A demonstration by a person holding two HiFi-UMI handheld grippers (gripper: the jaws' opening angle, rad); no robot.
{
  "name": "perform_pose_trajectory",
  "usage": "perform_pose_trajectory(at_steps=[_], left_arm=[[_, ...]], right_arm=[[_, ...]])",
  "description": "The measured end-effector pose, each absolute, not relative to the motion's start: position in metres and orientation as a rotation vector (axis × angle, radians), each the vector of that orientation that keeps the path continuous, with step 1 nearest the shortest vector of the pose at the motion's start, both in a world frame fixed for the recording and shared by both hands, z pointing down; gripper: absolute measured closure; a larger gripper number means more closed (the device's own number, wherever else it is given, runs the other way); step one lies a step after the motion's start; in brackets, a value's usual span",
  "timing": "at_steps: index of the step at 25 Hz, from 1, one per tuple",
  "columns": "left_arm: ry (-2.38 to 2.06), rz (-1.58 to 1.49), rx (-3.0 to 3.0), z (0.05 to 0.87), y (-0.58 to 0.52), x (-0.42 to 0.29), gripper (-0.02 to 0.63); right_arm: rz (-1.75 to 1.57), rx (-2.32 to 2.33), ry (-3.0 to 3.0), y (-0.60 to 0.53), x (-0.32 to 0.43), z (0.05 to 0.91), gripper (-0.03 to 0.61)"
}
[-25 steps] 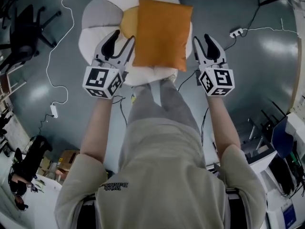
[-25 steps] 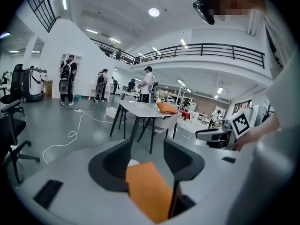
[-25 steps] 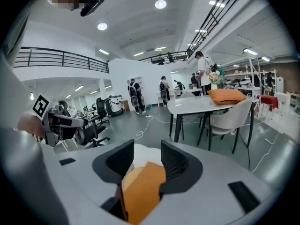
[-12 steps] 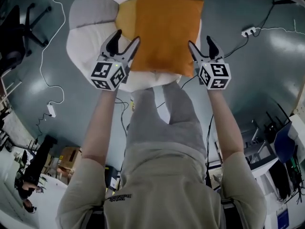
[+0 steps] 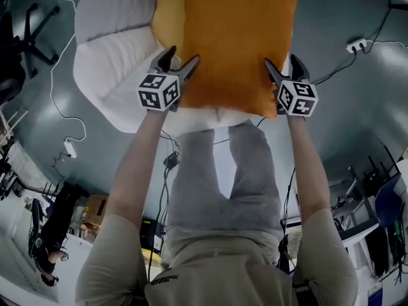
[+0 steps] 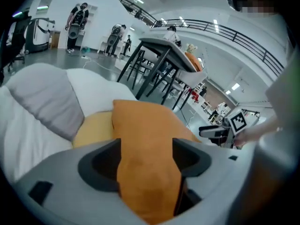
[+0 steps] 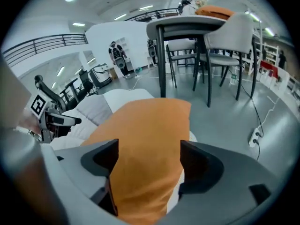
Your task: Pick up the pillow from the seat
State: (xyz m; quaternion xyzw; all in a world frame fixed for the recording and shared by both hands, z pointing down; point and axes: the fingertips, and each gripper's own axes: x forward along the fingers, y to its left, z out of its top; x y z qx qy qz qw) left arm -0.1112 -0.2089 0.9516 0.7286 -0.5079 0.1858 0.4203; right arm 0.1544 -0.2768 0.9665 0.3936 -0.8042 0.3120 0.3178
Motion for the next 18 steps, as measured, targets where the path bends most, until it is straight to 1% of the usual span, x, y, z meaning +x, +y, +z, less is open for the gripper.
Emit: perform_pose_trajectory(at_steps=[3,5,7,12,13,14,18], left_arm=[[-1.237,0.476,1.748,0.989,-0.194,-0.114,0.282],[-1.199,0.546,1.732,1.011,-0.184,-0.113,0.255],[-1.16,0.619,1.74,1.029,-0.175,-0.109,0.249],[-1.144,0.541,1.672,1.053,-0.169,-0.103,0.25],[-1.139,0.533,1.67,1.055,-0.169,-0.1,0.266],[-1.131,0.528,1.67,1.056,-0.169,-0.097,0.304],[-1.124,0.528,1.681,1.046,-0.174,-0.088,0.42]], right_arm=[[0.894,1.071,-2.071,-0.268,0.165,0.996,0.161],[0.973,1.108,-2.054,-0.264,0.168,1.01,0.142],[1.045,1.134,-2.049,-0.261,0.168,1.019,0.133],[1.251,1.118,-2.034,-0.255,0.166,1.047,0.135],[1.278,1.094,-2.036,-0.255,0.165,1.051,0.137],[1.287,1.063,-2.043,-0.255,0.163,1.052,0.159],[1.203,0.975,-2.095,-0.257,0.153,1.038,0.345]])
